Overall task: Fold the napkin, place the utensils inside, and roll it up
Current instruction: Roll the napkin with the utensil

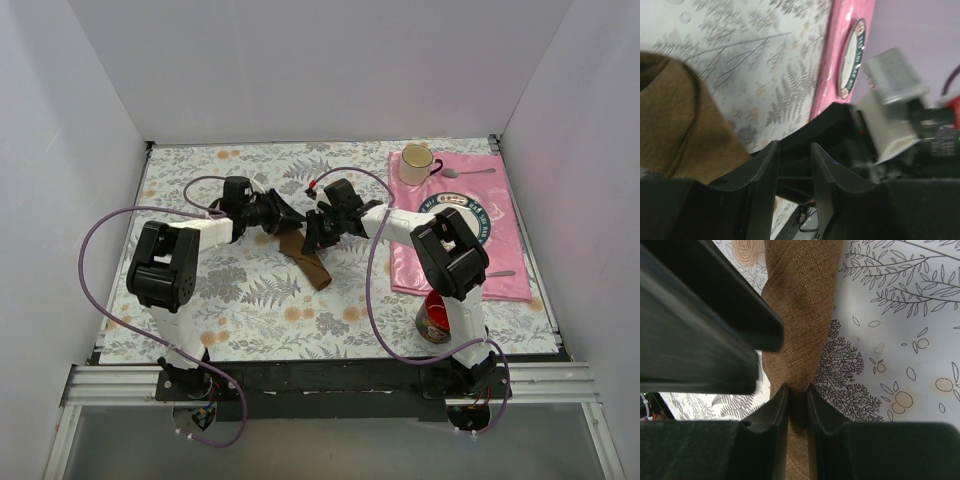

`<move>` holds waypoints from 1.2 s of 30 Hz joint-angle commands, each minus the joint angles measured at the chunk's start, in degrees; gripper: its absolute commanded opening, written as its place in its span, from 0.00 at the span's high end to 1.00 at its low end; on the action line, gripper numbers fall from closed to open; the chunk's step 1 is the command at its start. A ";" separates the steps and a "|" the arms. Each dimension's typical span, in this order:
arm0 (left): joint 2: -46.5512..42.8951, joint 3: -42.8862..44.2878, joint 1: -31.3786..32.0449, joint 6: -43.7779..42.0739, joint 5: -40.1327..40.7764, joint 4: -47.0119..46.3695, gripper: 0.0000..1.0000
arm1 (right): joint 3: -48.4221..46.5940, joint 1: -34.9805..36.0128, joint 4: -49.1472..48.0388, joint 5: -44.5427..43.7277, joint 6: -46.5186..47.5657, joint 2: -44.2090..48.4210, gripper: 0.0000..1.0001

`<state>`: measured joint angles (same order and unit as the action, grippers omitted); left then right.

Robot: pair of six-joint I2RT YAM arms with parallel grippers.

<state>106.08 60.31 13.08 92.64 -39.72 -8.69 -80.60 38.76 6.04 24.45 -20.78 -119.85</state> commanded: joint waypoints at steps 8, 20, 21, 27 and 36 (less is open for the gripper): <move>5.18 -5.12 0.01 -3.69 3.69 -0.01 0.70 | -2.11 1.58 6.70 -4.14 3.37 0.84 0.65; 4.57 -5.91 -0.42 -4.40 3.87 0.51 0.71 | 6.23 2.72 6.09 -6.43 4.87 7.52 0.49; 4.48 -5.91 -0.43 -4.40 4.04 0.60 0.71 | 8.33 2.90 5.48 -6.34 4.95 7.96 0.50; 4.22 -5.47 -0.60 -4.57 3.69 0.87 0.71 | 8.89 3.25 5.73 -6.69 5.30 8.40 0.50; 1.85 -3.45 -0.69 -5.01 2.90 2.97 0.70 | 8.43 3.95 7.68 -8.45 4.96 13.76 0.46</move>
<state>110.89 55.55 13.19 90.06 -39.24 -10.11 -72.99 42.09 11.86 16.88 -16.25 -110.78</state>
